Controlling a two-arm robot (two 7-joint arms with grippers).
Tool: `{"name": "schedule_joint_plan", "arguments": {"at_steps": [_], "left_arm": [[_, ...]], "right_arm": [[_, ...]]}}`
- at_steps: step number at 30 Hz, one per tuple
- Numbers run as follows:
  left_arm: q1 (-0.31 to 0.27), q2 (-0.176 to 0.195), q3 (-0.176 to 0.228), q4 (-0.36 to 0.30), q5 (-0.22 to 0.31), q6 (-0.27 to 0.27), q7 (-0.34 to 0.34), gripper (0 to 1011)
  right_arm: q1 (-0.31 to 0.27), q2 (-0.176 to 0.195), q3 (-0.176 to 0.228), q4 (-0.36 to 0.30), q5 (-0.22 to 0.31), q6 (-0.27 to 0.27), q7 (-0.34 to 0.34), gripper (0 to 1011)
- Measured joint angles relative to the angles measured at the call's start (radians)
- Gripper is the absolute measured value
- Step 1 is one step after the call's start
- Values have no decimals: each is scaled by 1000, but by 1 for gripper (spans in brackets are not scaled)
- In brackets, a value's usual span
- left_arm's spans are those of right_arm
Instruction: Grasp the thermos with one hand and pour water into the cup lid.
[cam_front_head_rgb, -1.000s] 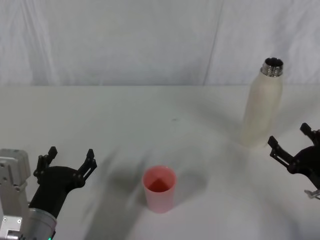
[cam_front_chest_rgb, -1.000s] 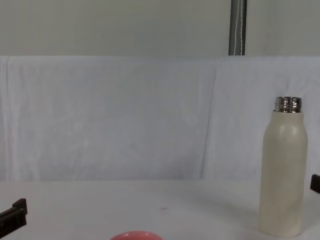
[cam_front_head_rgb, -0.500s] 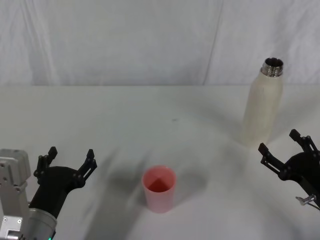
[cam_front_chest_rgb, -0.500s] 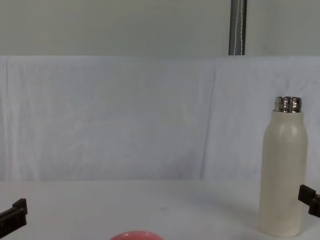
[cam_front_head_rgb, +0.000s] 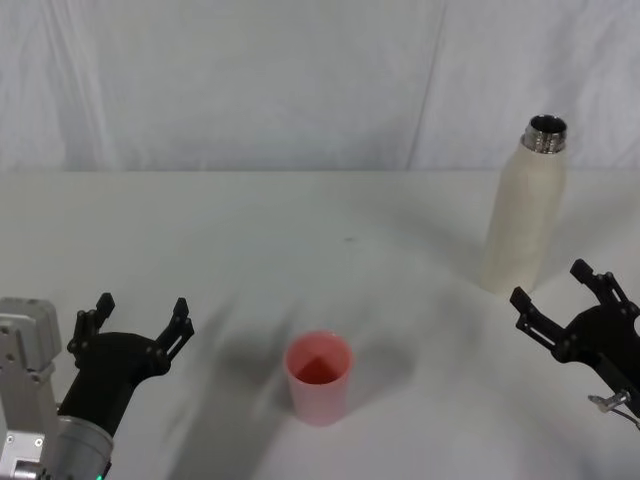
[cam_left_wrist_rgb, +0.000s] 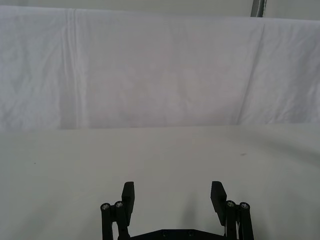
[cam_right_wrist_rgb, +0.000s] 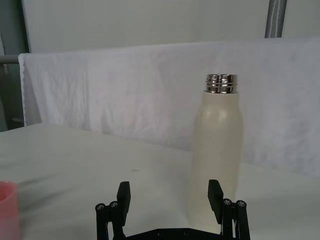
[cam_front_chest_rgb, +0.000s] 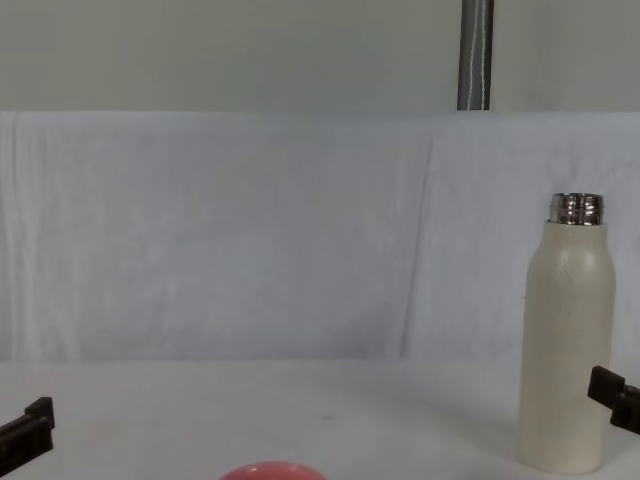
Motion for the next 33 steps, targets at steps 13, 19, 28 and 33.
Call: {"name": "schedule_joint_plan", "arguments": {"at_steps": [13, 19, 28, 33], "left_arm": [[0, 0, 0, 0, 0, 0, 0, 1001], [0, 0, 0, 0, 0, 0, 0, 1001], [0, 0, 0, 0, 0, 0, 0, 1001], [0, 0, 0, 0, 0, 0, 0, 1001]], "right_arm": [[-16, 13, -7, -8, 16, 4, 1, 1000], [-16, 14, -9, -6, 19, 4, 0, 1000], [0, 8, -7, 7, 34, 7, -6, 1000], [-1, 8, -7, 6, 33, 7, -7, 1000]]}}
